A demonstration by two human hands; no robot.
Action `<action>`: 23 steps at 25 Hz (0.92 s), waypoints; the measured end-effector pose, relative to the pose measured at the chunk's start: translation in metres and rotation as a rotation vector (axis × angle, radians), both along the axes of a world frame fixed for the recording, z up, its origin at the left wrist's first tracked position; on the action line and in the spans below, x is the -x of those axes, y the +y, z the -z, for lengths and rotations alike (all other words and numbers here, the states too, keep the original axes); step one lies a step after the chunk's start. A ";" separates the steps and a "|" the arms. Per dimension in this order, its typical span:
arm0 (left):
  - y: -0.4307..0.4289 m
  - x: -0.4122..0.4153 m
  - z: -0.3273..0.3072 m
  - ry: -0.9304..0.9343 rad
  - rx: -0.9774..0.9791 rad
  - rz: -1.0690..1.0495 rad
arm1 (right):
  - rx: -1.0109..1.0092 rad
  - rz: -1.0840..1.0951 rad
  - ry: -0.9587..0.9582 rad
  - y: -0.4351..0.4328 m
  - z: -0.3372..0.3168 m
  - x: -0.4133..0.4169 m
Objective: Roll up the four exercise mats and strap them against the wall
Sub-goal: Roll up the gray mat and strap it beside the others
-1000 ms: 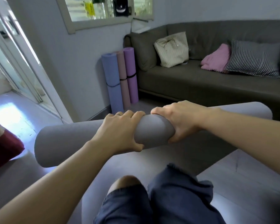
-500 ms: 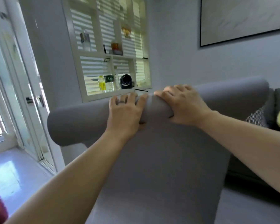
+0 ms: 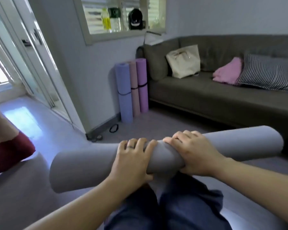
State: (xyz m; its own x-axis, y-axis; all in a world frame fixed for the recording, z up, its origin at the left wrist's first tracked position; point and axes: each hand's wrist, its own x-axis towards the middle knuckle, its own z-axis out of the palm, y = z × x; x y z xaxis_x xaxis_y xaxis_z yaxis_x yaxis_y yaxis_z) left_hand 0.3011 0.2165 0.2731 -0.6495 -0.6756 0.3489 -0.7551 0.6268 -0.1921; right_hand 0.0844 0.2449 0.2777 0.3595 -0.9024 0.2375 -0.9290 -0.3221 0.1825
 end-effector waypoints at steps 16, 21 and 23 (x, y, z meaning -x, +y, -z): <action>0.032 -0.003 0.004 -0.272 -0.461 0.121 | -0.659 0.099 -0.201 0.059 0.017 -0.013; 0.015 -0.006 0.017 -0.230 -0.798 0.049 | -0.703 0.031 -0.340 0.050 0.019 -0.012; -0.007 -0.008 0.019 -0.200 -0.978 0.026 | -0.602 -0.016 -0.253 0.050 0.025 -0.013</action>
State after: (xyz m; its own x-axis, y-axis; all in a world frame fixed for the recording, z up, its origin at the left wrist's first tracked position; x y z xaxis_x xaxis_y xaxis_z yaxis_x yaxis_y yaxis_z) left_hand 0.3089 0.2096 0.2539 -0.6544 -0.5920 -0.4704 -0.7489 0.5932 0.2954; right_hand 0.0978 0.2947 0.2526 0.3732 -0.8990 -0.2292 -0.9139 -0.3137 -0.2577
